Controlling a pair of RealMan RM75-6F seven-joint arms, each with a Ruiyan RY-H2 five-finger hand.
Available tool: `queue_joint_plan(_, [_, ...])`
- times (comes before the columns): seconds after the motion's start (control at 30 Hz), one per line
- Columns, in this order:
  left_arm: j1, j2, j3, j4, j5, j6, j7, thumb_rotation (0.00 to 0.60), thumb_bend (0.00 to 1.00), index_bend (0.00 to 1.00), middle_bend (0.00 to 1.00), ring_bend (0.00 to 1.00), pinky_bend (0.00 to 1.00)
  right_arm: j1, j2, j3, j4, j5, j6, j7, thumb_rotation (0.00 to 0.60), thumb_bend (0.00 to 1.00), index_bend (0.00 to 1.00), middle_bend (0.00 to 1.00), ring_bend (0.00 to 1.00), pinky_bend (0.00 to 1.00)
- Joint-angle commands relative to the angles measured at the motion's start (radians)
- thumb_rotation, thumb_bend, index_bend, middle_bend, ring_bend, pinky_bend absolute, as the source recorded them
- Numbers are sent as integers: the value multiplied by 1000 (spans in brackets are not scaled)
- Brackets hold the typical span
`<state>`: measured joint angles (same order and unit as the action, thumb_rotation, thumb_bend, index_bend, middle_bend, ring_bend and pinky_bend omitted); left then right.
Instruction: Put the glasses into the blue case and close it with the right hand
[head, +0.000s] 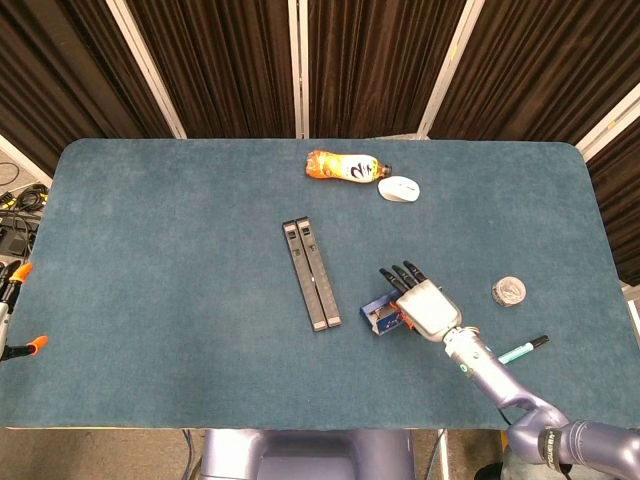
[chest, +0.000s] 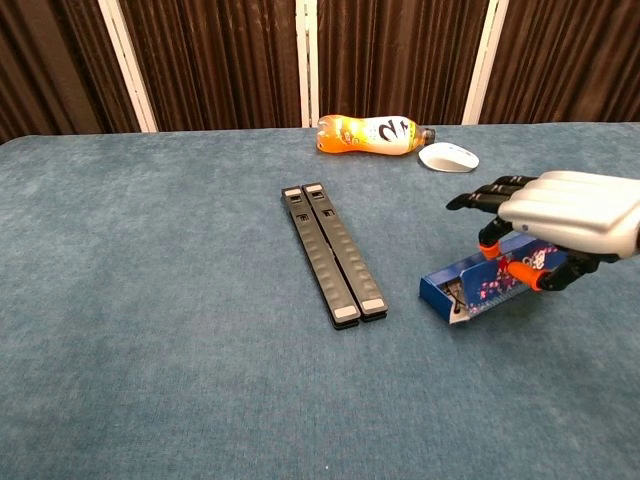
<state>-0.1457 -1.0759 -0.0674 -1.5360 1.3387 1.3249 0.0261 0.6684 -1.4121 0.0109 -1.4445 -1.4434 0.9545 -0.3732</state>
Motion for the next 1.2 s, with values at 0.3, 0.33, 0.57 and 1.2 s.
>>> queue_joint_plan(0.3, [0,0,1,2,1,-1,-3,600,0,0,0,0,0,34,-49,44,-4,70,-43,-88,600,512,652,20,0,0])
queue_joint_plan(0.33, [0,1,1,1,2,0,-2,600,0,0,0,0,0,37,-52,47,-2,77,-47,-97,600,512,651,20,0,0])
queue_joint_plan(0.57, [0,2,0,1,-1,-1,-5,600,0,0,0,0,0,45,-74,63,9,135,-61,-136,600,508,584,8,0,0])
queue_joint_plan(1.2, [-2,-6,2,3,-1,-2,13,600,0,0,0,0,0,30,12,87,-111,117,-15,-29,600,80,68,0,0,0])
